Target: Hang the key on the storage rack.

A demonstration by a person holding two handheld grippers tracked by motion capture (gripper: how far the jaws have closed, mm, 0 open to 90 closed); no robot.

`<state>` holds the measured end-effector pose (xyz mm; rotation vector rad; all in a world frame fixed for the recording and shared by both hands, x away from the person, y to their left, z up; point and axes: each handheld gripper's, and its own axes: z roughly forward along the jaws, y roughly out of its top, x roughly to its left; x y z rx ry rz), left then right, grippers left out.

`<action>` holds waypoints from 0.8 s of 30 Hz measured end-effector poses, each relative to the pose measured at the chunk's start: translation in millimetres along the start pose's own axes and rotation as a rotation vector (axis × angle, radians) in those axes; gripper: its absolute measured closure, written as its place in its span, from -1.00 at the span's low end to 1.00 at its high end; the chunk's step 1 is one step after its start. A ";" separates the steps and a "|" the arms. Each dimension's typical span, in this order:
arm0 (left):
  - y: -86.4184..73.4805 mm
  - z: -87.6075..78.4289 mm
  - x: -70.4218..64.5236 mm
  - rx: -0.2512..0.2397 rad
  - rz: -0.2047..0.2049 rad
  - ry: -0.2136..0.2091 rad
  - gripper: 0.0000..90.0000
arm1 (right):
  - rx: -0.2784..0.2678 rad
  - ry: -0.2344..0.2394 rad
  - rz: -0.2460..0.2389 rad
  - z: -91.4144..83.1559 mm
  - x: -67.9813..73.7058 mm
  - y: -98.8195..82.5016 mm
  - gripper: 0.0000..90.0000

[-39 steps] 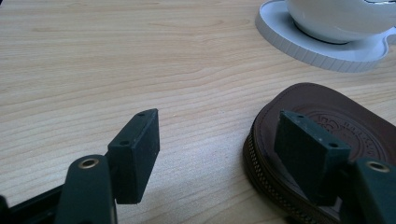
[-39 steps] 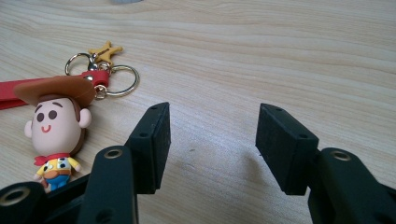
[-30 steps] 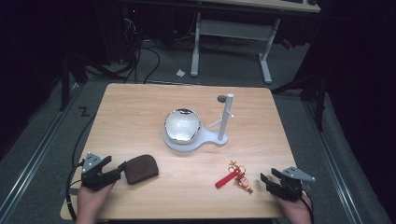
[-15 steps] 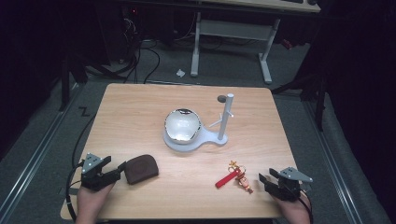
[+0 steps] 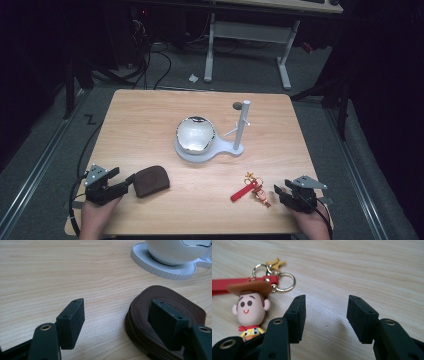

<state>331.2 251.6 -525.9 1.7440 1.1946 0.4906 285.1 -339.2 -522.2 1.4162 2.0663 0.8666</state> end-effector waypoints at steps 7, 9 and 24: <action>1.4 -0.6 -0.6 -0.001 -0.008 -0.006 -0.36 | 0.099 0.019 -0.043 5.2 5.8 9.1 0.11; 1.5 -0.5 -1.0 -0.001 -0.005 -0.004 -0.36 | 0.115 0.026 -0.034 4.9 4.9 11.8 0.11; -0.4 -0.9 -1.9 0.012 -0.020 -0.003 -0.41 | 0.299 0.064 -0.122 1.1 10.5 32.1 -0.03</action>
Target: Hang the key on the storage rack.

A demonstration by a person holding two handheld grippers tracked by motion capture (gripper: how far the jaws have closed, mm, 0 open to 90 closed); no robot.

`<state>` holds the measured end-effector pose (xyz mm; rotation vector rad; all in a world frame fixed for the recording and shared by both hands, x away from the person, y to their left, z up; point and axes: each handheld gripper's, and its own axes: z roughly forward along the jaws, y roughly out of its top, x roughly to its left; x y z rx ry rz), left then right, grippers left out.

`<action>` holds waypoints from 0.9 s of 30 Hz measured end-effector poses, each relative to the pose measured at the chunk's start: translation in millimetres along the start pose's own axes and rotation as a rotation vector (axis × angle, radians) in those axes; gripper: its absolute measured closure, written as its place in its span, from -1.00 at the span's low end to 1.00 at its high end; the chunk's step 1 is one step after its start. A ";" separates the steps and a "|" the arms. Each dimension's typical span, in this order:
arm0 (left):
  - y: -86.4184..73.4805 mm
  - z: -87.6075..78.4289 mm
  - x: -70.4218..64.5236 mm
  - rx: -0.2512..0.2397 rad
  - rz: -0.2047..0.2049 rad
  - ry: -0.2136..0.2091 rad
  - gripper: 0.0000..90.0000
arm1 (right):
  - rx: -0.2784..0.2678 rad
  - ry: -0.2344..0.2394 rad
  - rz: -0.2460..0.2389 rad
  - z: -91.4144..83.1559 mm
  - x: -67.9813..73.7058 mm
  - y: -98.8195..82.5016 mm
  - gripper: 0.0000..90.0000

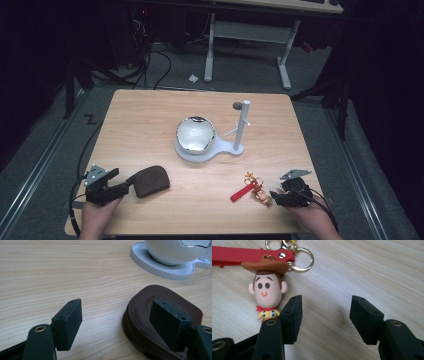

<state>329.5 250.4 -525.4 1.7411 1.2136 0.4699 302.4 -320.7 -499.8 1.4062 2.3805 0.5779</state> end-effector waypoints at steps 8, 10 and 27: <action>0.2 -0.4 -1.2 -0.002 0.006 -0.006 -0.41 | 0.100 0.014 -0.067 -6.9 5.9 12.8 -0.06; 0.1 0.9 -0.9 0.003 0.010 -0.007 -0.41 | 0.115 0.015 -0.081 -8.8 7.7 14.8 -0.06; 0.4 4.4 -3.3 0.020 0.032 -0.024 -0.40 | 0.191 0.093 -0.154 -13.3 45.4 35.2 0.08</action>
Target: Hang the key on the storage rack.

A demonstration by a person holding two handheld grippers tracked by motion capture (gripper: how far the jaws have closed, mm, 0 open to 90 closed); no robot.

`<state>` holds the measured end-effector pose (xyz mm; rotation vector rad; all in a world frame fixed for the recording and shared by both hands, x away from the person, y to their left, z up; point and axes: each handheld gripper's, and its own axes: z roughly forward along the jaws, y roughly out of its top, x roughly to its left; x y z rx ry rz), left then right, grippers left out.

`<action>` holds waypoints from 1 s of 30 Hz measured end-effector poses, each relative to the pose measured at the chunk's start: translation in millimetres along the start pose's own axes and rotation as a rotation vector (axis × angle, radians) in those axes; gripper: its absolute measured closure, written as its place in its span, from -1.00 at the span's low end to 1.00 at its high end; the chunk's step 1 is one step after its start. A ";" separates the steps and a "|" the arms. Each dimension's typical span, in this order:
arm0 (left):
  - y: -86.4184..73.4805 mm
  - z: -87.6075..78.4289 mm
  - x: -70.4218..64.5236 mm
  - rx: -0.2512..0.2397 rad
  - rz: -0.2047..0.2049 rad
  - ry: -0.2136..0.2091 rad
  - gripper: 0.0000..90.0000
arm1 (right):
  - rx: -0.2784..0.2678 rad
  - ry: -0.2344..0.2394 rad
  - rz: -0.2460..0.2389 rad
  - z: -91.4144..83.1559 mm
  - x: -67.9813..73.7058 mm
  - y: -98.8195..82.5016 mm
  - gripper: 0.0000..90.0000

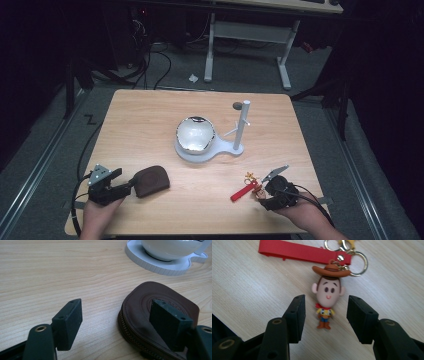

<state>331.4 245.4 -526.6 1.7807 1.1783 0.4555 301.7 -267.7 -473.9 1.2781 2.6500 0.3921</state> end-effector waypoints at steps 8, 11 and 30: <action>-0.4 -0.7 -0.4 0.002 0.001 -0.006 -0.40 | 0.035 0.003 0.010 15.9 4.3 4.7 0.00; -0.4 -0.2 -0.3 0.004 0.003 -0.007 -0.39 | 0.042 -0.007 0.020 19.7 3.8 6.0 0.02; -0.7 0.8 0.0 0.008 0.001 -0.008 -0.39 | 0.064 0.017 0.002 24.7 -1.9 13.2 0.43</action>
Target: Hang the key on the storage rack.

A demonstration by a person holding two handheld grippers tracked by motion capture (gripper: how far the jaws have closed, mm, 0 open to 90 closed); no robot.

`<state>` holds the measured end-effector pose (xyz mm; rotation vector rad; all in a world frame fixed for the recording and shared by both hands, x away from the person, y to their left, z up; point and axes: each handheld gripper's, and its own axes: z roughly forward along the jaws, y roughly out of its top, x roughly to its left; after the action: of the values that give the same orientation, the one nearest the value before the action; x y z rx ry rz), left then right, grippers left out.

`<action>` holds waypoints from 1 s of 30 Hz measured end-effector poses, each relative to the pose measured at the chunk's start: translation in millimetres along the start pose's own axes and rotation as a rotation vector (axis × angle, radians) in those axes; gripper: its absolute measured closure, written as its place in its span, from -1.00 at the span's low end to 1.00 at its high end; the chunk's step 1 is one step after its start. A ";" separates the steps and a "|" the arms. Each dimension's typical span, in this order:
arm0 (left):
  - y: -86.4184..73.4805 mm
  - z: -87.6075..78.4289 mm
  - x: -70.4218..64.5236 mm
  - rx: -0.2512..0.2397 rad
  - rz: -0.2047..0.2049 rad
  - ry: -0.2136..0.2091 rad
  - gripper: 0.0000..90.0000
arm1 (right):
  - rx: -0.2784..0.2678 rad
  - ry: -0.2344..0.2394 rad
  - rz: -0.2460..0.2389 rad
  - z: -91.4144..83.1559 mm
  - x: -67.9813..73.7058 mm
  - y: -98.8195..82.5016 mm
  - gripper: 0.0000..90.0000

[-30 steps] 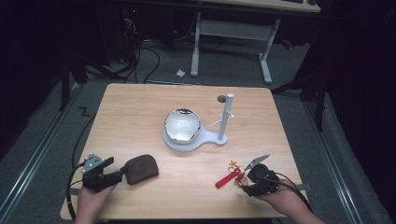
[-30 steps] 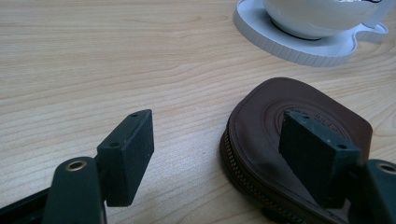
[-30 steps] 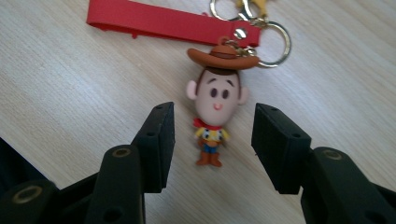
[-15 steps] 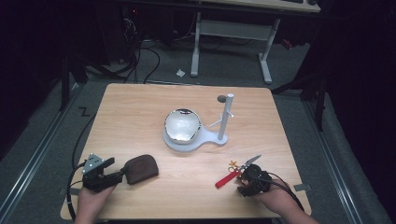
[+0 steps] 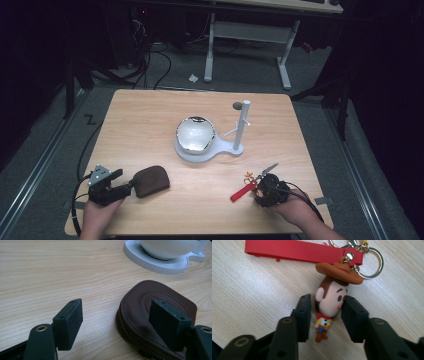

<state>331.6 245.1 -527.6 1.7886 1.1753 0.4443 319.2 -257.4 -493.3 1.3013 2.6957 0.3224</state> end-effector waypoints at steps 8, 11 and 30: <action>-0.6 0.0 -1.4 0.003 0.002 0.000 -0.38 | 0.009 0.002 -0.001 -0.2 -0.2 2.0 0.47; -0.8 -0.1 -2.5 0.005 0.004 -0.002 -0.38 | 0.012 -0.004 -0.009 -2.9 -1.0 3.1 0.47; -0.4 2.8 -2.0 0.012 0.011 -0.007 -0.38 | 0.026 0.017 -0.019 -43.8 -17.5 9.7 0.47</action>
<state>332.4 242.0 -529.1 1.8065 1.1663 0.4371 328.2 -271.2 -448.0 1.2844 2.7333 0.2990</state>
